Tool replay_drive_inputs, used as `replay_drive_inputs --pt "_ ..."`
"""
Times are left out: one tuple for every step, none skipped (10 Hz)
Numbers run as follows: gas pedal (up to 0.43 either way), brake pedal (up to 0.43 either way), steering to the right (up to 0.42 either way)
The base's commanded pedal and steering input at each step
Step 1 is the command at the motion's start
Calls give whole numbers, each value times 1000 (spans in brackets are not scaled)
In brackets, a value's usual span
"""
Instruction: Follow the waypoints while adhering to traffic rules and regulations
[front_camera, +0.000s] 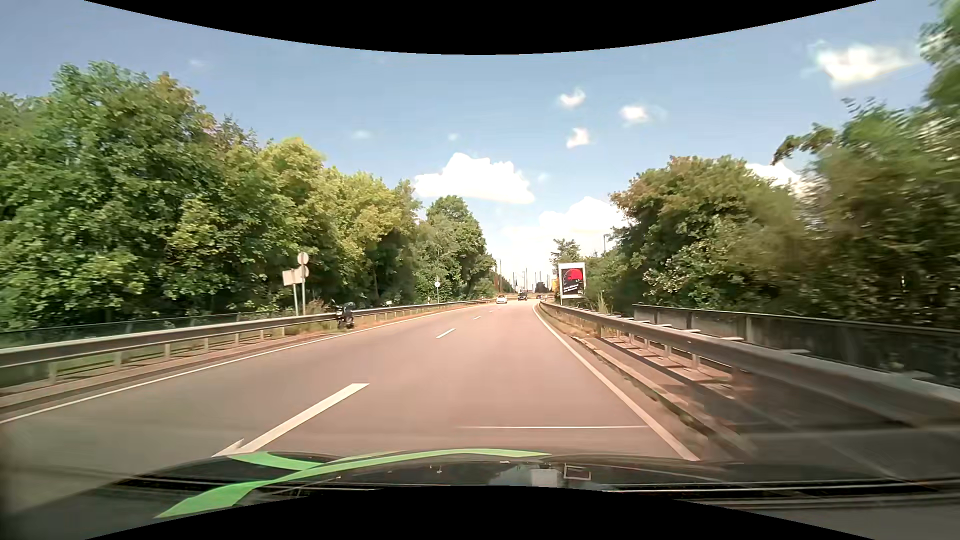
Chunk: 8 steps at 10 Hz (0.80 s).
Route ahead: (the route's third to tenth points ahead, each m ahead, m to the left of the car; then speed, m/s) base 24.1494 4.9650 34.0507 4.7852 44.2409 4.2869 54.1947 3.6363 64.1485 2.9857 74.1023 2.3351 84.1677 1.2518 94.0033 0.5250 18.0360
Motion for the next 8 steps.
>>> replay_drive_inputs --pt "228 0 3" --pt "220 0 3" --pt "220 0 4" --pt "228 0 4" --pt "240 0 4" --pt "248 0 4" --pt "260 0 4" --pt "268 0 4"
